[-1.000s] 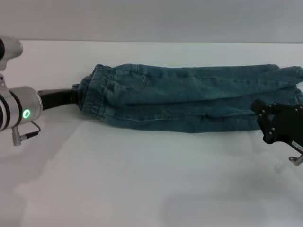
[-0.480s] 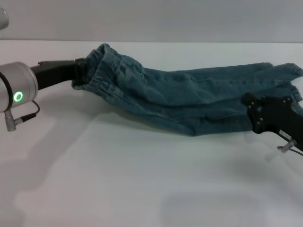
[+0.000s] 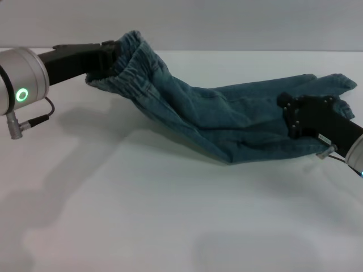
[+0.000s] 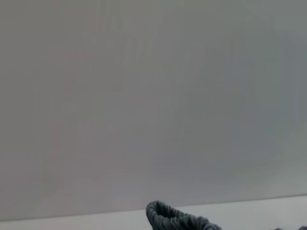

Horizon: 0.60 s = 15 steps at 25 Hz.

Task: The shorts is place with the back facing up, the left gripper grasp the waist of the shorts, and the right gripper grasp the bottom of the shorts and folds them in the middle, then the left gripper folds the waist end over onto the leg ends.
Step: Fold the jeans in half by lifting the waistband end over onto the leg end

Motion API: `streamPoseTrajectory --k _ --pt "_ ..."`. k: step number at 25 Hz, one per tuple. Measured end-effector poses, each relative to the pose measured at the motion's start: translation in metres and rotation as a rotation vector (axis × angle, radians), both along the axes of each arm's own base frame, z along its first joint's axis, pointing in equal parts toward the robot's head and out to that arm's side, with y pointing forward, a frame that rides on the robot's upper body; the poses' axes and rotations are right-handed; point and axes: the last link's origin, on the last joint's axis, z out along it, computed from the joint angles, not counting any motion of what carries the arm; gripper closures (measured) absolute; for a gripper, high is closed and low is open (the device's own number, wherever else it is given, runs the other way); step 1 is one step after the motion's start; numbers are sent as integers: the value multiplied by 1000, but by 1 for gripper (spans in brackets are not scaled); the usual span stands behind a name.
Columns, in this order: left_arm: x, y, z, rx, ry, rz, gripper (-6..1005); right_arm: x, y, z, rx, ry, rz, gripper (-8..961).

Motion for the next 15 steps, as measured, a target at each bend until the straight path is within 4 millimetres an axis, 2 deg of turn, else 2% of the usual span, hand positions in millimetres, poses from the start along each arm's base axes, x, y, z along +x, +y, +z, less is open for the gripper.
streamPoseTrajectory --k 8,15 --pt "25 -7 2 -11 -15 -71 941 -14 20 -21 -69 -28 -18 911" --pt "43 -10 -6 -45 -24 -117 940 -30 28 -32 -116 -52 23 908"
